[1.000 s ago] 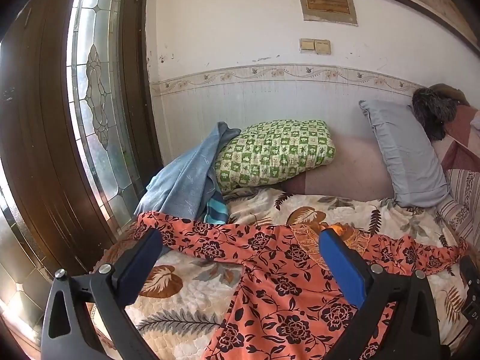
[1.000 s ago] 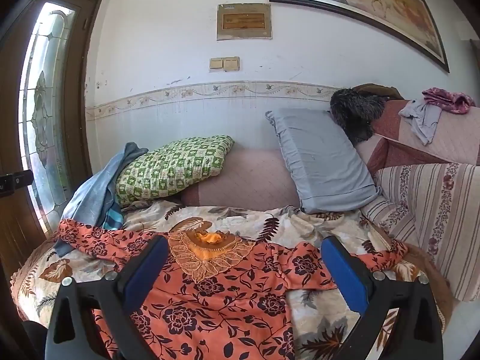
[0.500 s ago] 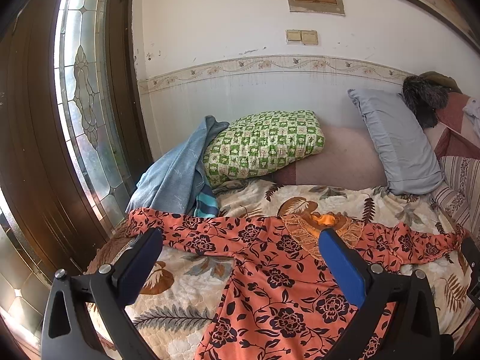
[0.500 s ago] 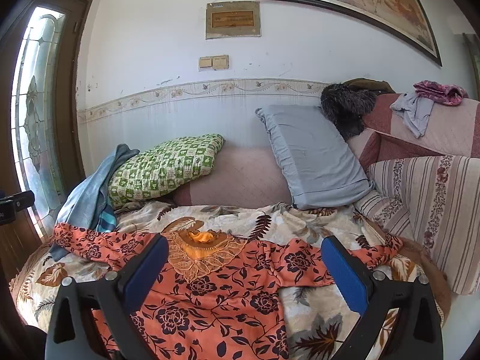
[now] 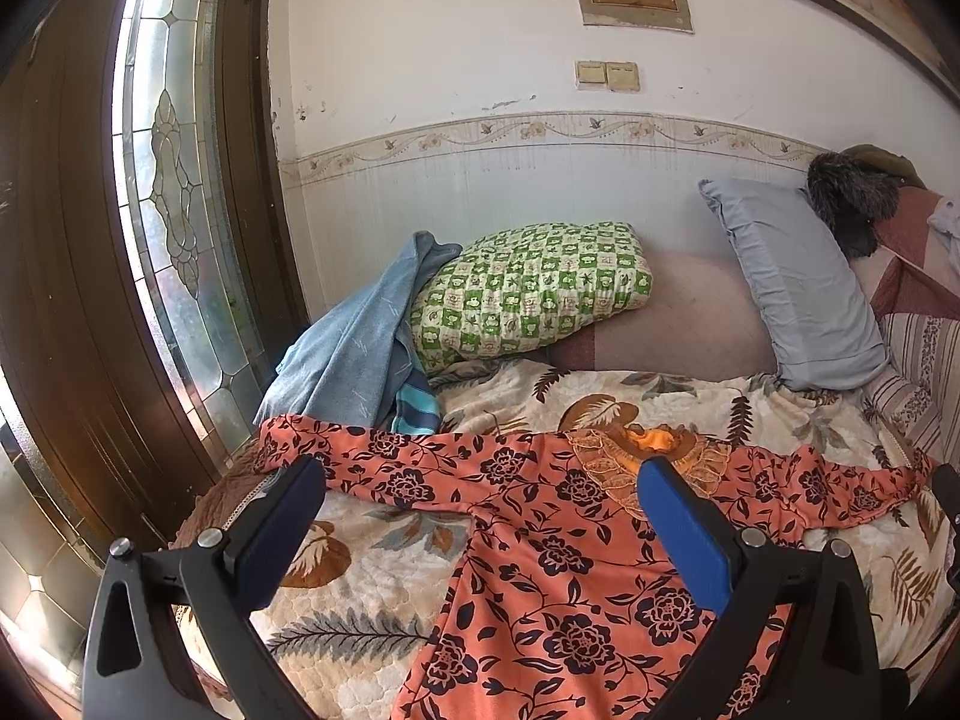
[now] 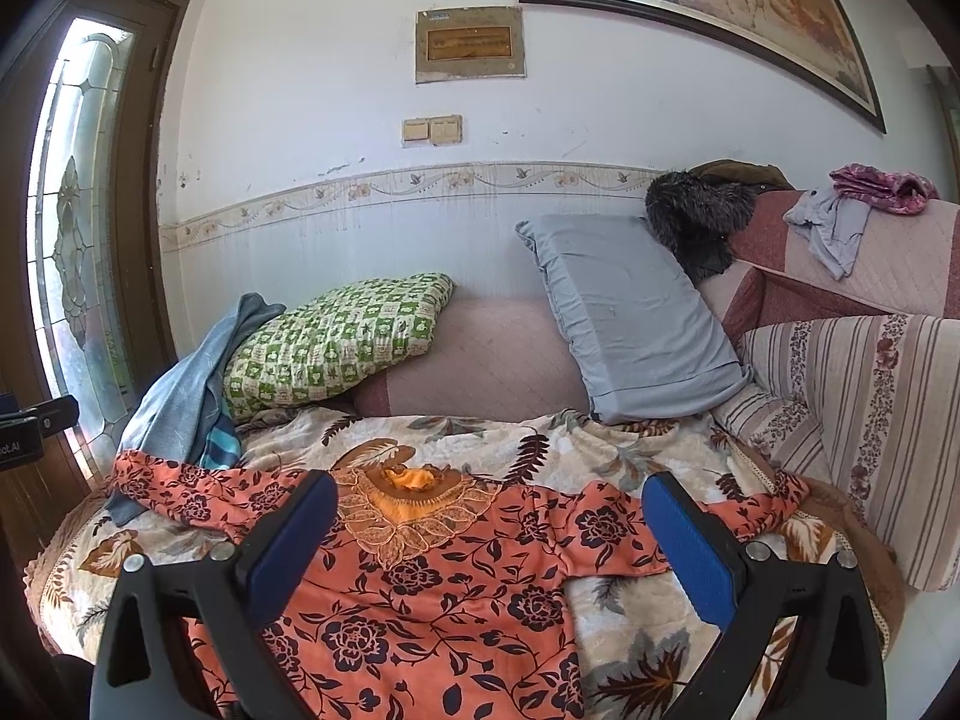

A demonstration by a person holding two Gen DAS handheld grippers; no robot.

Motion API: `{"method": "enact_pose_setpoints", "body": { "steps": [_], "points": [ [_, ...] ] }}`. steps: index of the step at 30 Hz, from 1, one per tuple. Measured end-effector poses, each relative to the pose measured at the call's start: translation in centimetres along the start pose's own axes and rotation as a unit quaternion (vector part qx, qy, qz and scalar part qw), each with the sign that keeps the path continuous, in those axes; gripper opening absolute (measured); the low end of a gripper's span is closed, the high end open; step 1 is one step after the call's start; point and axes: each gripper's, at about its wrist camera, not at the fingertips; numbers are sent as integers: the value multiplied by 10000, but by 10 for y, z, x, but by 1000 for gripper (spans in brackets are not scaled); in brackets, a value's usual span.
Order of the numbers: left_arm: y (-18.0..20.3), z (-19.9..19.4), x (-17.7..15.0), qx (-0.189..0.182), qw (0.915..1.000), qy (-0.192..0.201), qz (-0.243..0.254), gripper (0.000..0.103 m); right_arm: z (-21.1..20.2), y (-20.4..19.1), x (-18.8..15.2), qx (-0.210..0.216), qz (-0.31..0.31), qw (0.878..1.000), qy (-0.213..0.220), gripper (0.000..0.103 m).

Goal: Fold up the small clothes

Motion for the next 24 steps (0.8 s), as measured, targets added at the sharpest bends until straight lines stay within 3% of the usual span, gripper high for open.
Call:
{"method": "enact_pose_setpoints", "body": {
  "steps": [24],
  "points": [
    [3,-1,-4,26,10000,25,-2,103,-2,-8,5,93,-17,10000,-29,103]
  ]
}}
Point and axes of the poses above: each gripper's, at about its wrist camera, not at the fingertips, and z roughly the way its jaws point, y to its right, x to its top, and after that the axes turned 3 degrees about -z, right-handed
